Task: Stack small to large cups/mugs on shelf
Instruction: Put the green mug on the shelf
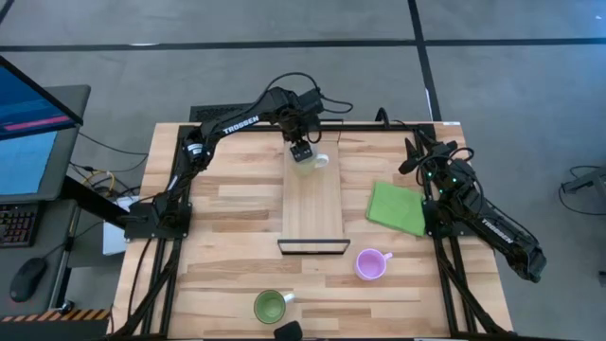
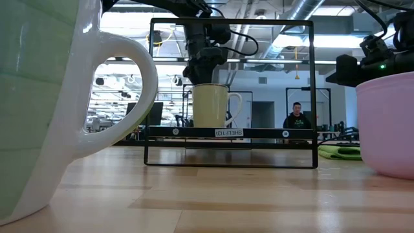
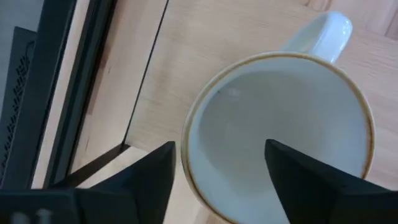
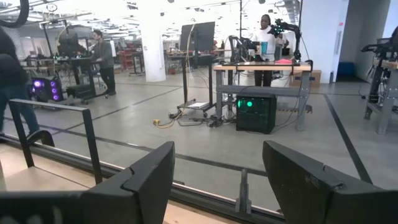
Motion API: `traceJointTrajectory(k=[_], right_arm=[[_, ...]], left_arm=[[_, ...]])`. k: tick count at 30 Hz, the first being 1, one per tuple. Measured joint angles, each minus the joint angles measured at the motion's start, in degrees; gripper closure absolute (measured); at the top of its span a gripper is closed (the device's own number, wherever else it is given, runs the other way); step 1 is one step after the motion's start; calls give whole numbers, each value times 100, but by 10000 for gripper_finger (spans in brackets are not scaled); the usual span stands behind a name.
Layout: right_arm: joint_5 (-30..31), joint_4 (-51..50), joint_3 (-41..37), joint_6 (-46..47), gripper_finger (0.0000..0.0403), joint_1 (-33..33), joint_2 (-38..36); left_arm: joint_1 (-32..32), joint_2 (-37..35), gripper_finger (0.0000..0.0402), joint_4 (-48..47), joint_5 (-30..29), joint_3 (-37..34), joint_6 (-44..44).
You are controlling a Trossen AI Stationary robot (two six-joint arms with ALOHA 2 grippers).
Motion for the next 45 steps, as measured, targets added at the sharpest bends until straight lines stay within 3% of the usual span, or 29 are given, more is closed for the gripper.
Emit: traceJointTrajectory(k=[8, 18, 23, 37, 45], right_arm=[[0, 0, 1, 0, 135, 0, 0], [0, 2, 0, 0, 135, 0, 0], [2, 1, 0, -2, 135, -2, 13], [2, -1, 1, -4, 135, -2, 192], [2, 1, 0, -2, 135, -2, 188]], left_arm=[[-2, 2, 113, -8, -169, 13, -10], [-4, -42, 111, -125, -193, 281, 123], [-4, -173, 111, -371, -542, 278, 133], [-155, -1816, 111, -228, -566, 278, 280], [-679, -2562, 111, -514, -675, 280, 216]])
